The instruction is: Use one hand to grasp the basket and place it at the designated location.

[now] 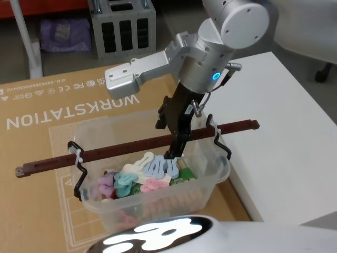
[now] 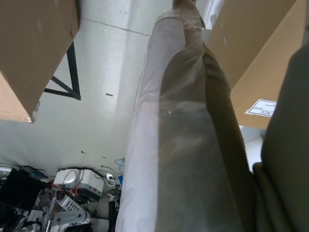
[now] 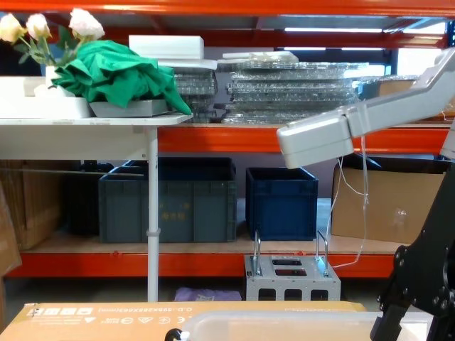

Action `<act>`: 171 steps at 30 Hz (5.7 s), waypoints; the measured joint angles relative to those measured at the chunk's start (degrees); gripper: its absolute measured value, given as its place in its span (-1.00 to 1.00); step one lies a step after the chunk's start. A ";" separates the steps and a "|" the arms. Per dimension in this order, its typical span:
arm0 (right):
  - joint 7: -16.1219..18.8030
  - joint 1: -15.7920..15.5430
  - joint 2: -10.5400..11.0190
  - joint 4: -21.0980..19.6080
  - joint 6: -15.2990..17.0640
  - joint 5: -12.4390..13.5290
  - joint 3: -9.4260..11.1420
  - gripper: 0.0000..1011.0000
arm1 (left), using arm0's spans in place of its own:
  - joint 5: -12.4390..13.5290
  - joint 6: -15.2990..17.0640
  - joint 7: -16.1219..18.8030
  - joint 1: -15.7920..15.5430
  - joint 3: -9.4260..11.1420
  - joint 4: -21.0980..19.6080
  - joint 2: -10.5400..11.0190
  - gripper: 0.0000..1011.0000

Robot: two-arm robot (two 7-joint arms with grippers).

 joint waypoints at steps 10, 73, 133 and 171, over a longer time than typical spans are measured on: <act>0.07 -0.10 0.09 -0.02 -0.38 0.04 0.15 0.24 | 0.00 0.00 0.00 0.00 0.00 0.00 0.00 -1.00; 0.45 0.68 1.09 3.69 0.49 5.72 5.06 -0.52 | 0.00 0.00 0.00 0.00 0.00 0.00 0.00 -1.00; 0.73 1.49 5.48 17.46 11.67 11.39 18.94 -0.52 | 0.00 0.00 0.00 0.00 0.00 0.00 0.00 -1.00; 2.30 1.05 8.24 22.71 21.80 6.37 23.83 -0.52 | 0.00 0.00 0.00 0.00 0.00 0.01 0.00 -1.00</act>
